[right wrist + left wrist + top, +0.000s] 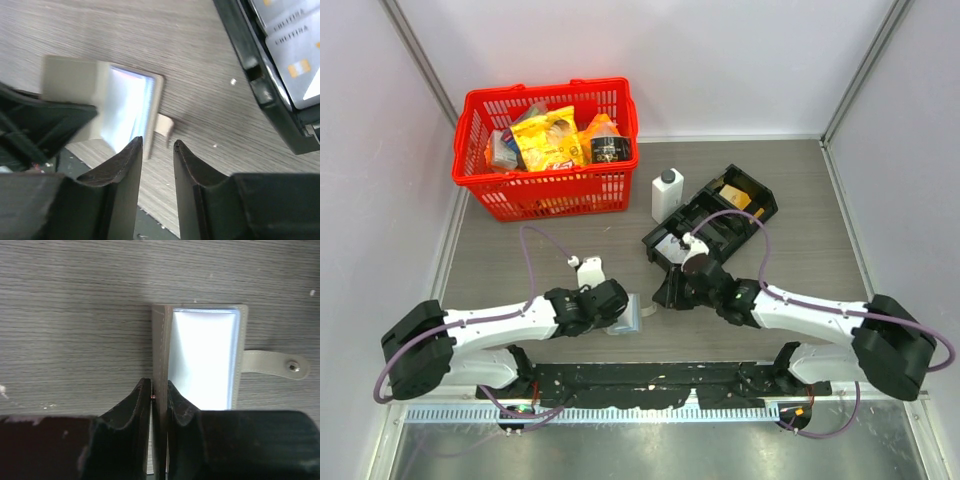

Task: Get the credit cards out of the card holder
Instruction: Open the card holder at the center of the board.

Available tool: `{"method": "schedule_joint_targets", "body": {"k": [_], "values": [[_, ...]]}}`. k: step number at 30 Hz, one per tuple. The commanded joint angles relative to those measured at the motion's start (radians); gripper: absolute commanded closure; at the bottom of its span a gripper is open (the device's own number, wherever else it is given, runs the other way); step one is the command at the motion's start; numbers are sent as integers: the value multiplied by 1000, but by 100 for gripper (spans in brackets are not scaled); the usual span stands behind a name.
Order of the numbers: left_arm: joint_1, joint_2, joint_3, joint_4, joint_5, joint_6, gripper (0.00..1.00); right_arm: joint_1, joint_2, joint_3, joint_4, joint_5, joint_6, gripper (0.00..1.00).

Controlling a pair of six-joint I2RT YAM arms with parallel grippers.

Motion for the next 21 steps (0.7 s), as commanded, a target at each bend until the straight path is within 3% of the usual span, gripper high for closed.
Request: {"method": "schedule_joint_targets", "body": {"k": [1, 11, 21], "values": [[5, 17, -7, 127, 39, -27, 82, 21, -87, 105, -78, 28, -42, 63], [5, 81, -19, 317, 135, -16, 86, 40, 48, 104, 37, -46, 11, 68], [5, 87, -65, 353, 132, -78, 89, 40, 112, 36, 53, 22, 73, 58]]}}
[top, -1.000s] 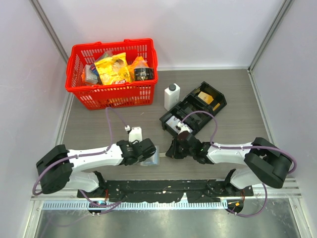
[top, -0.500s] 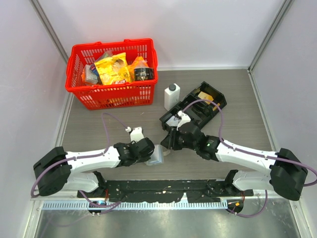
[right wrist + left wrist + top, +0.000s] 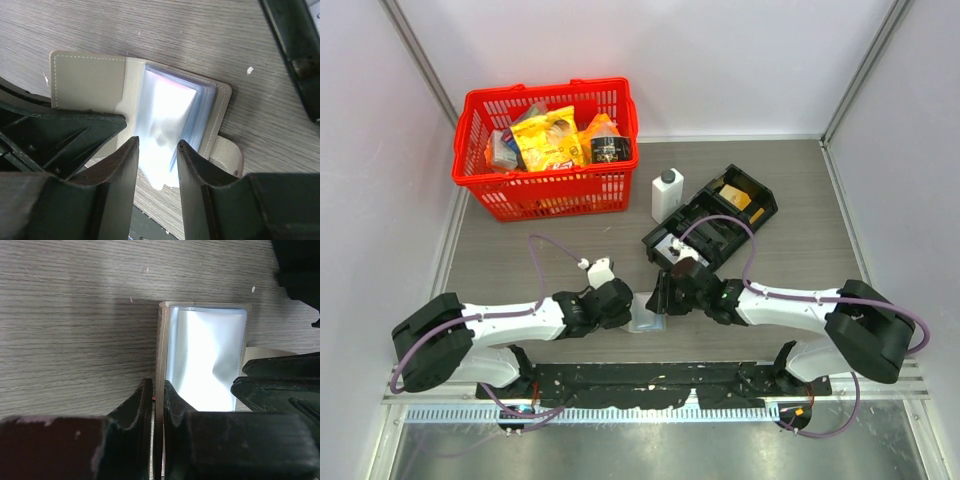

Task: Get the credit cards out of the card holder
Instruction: Open the card holder at the center of the board.

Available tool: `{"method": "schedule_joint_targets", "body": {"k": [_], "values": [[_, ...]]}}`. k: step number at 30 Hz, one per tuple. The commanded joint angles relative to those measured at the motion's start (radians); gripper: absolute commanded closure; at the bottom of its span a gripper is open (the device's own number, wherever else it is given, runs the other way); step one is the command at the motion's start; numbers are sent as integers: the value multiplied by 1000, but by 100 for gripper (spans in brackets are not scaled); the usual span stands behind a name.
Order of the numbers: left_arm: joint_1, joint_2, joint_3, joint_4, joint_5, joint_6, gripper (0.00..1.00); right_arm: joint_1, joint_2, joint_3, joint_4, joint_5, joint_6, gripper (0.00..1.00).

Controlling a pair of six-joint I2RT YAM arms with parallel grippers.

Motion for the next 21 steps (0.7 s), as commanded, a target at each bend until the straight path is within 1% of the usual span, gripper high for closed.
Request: {"method": "schedule_joint_targets", "body": {"k": [1, 13, 14, 21], "values": [[4, 9, -16, 47, 7, -32, 90, 4, 10, -11, 49, 41, 34, 58], [2, 28, -19, 78, 27, -35, 90, 10, 67, 9, 64, 18, 27, 59], [2, 31, -20, 83, 30, -35, 90, 13, 66, 12, 75, -24, 28, 59], [4, 35, -45, 135, 44, -49, 91, 27, 90, 65, 115, -80, 23, 59]]}}
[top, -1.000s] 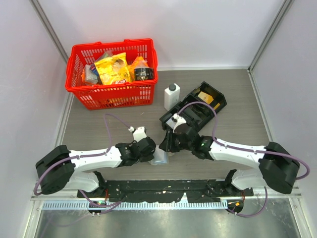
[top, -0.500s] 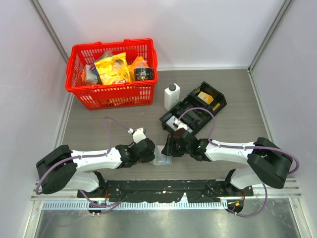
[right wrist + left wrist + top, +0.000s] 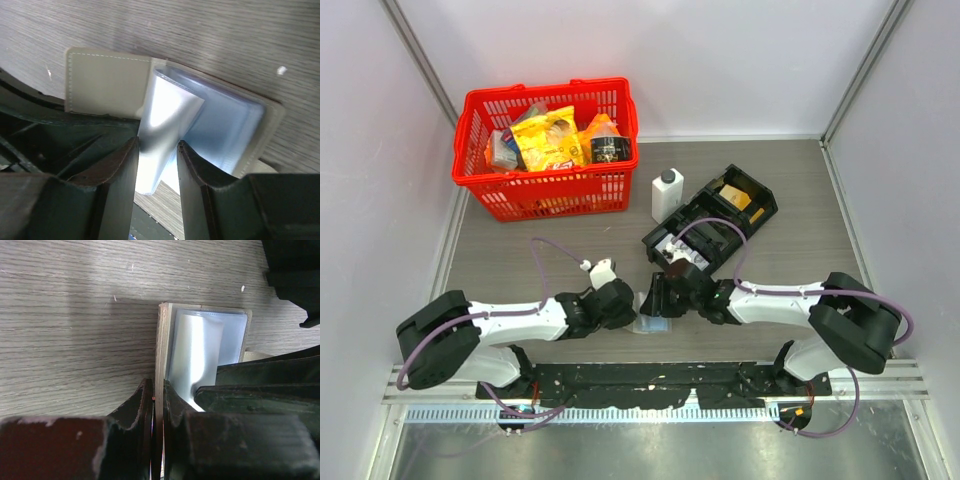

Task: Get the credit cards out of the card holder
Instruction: Open the card holder at the center of the board.

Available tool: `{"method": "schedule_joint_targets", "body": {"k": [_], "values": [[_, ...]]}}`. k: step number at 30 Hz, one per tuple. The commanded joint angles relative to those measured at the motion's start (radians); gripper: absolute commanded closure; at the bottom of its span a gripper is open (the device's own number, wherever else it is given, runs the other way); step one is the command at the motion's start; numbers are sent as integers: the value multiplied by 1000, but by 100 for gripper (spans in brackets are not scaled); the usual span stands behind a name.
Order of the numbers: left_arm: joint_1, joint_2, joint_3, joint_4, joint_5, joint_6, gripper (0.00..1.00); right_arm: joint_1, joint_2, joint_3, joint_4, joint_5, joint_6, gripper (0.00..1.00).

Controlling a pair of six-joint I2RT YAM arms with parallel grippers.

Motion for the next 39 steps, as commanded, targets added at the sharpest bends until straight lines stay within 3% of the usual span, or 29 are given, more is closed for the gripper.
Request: {"method": "schedule_joint_targets", "body": {"k": [1, 3, 6, 9, 12, 20, 27, 34, 39], "values": [[1, -2, -33, 60, 12, -24, 90, 21, 16, 79, 62, -43, -13, 59], [3, -24, -47, 56, -2, -36, 89, 24, 13, 98, 59, -40, -20, 59], [1, -79, -73, 34, -26, -56, 76, 26, 15, 118, 39, -37, -36, 59], [3, -149, -95, -8, -54, -82, 45, 26, 16, 142, 31, -48, -48, 59], [3, -234, -110, -70, -83, -98, 34, 26, 27, 160, 25, -51, -56, 58], [1, -488, -158, -266, -164, -170, 37, 41, 87, 225, 14, -80, -83, 59], [3, -666, -139, -387, -220, -133, 43, 51, 200, 268, 31, -111, -73, 55], [1, -674, -106, -351, -172, -64, 46, 49, 320, 322, 11, -129, -74, 54], [1, -608, -67, -306, -128, -30, 47, 47, 289, 341, -21, -122, -100, 52]]}}
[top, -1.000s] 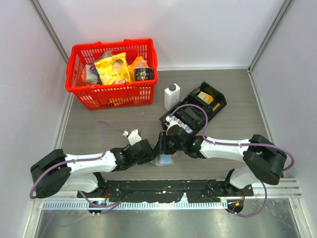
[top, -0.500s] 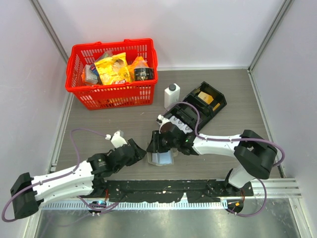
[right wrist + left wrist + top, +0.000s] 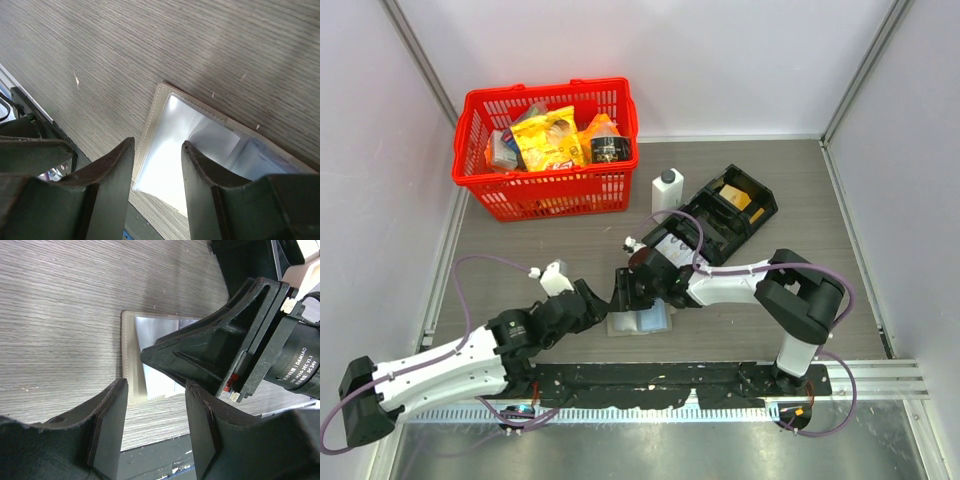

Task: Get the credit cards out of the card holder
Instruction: Open the card holder at the center of the board.

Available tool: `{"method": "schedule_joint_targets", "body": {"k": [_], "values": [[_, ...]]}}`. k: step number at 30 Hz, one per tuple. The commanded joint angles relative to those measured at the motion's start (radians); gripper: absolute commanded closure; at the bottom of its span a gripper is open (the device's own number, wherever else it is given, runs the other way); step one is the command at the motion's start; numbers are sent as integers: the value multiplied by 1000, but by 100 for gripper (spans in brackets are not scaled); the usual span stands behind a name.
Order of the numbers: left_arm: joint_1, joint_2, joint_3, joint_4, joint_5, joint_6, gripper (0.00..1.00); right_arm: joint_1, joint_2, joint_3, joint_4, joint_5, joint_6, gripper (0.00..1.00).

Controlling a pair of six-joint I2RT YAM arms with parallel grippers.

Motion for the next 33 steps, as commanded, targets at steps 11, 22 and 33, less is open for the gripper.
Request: {"method": "schedule_joint_targets", "body": {"k": [11, 22, 33], "values": [[-4, 121, 128, 133, 85, 73, 53, 4, -133, 62, -133, 102, -84, 51], [-4, 107, 170, 141, 105, 81, 56, -3, -216, 54, -147, 113, -91, 52], [-2, 166, 234, 161, 149, 115, 57, -19, -248, -28, -58, 58, -46, 78]]}}
